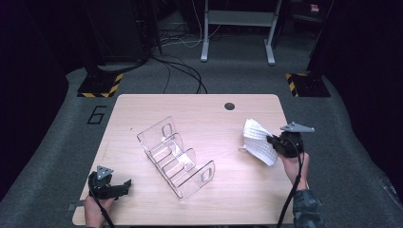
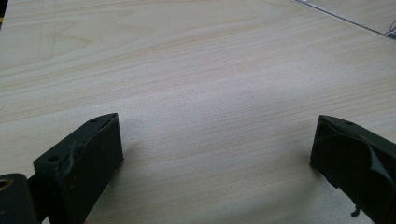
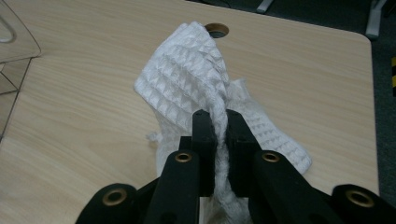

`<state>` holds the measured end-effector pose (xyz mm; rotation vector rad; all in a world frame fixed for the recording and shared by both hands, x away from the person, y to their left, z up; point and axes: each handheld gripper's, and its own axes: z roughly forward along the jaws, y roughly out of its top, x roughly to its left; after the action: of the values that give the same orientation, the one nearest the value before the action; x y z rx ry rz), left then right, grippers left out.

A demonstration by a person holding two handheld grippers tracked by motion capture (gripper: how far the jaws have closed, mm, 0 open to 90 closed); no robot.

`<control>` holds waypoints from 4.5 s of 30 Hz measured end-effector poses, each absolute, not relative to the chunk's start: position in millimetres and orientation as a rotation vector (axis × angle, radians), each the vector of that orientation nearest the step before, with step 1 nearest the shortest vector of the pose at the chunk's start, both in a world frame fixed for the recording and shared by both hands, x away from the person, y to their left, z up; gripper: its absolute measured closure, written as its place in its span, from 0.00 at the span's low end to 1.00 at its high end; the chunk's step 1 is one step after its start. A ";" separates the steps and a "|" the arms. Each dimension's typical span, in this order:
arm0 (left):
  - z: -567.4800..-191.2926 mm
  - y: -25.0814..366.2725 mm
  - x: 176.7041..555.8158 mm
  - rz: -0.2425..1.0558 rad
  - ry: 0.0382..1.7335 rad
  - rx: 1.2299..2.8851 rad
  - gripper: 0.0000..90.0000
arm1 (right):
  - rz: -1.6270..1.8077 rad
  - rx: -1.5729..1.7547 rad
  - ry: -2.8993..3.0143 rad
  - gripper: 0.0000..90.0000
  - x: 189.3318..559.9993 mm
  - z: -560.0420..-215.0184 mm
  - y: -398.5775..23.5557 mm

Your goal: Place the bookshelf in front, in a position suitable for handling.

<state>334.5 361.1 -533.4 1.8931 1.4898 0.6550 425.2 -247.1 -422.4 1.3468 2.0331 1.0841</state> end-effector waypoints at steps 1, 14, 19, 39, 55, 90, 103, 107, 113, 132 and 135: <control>-533.2 361.2 334.5 0.653 1.491 1.896 0.02 | 1.083 1.348 2.027 0.94 420.4 -422.8 -251.4; -533.3 361.3 334.9 0.656 1.491 1.896 0.02 | 1.013 1.443 2.046 0.93 378.5 -452.4 -282.6; -533.2 361.3 335.1 0.658 1.493 1.898 0.02 | 0.947 1.496 2.115 0.83 381.0 -495.2 -274.3; -524.3 358.0 339.1 0.659 1.510 1.854 0.03 | 1.018 1.319 2.092 0.24 352.8 -434.8 -251.2; -499.2 325.1 367.5 0.587 1.391 1.841 0.08 | 1.252 0.990 2.368 0.37 357.0 -448.2 -130.6; -478.1 299.8 419.6 0.538 1.355 1.786 0.17 | 1.314 0.866 2.423 0.74 359.4 -467.3 -85.6; -474.6 288.1 454.3 0.505 1.344 1.844 0.18 | 1.325 0.855 2.411 0.77 347.9 -468.4 -76.0; -474.8 284.4 462.5 0.495 1.342 1.847 0.18 | 1.338 0.860 2.403 0.77 345.9 -469.4 -73.0; -472.5 281.9 475.0 0.490 1.334 1.836 0.18 | 1.354 0.823 2.420 0.79 344.5 -470.7 -65.5; -471.9 297.4 446.9 0.524 1.350 1.805 0.14 | 1.442 0.870 2.406 0.57 341.3 -466.1 -76.2; -474.0 302.6 429.8 0.550 1.356 1.789 0.14 | 1.446 0.865 2.389 0.60 339.9 -465.5 -81.2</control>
<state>429.8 302.6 -474.0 1.7887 1.3558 0.5496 339.9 -81.2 -465.5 0.8655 2.3894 1.4458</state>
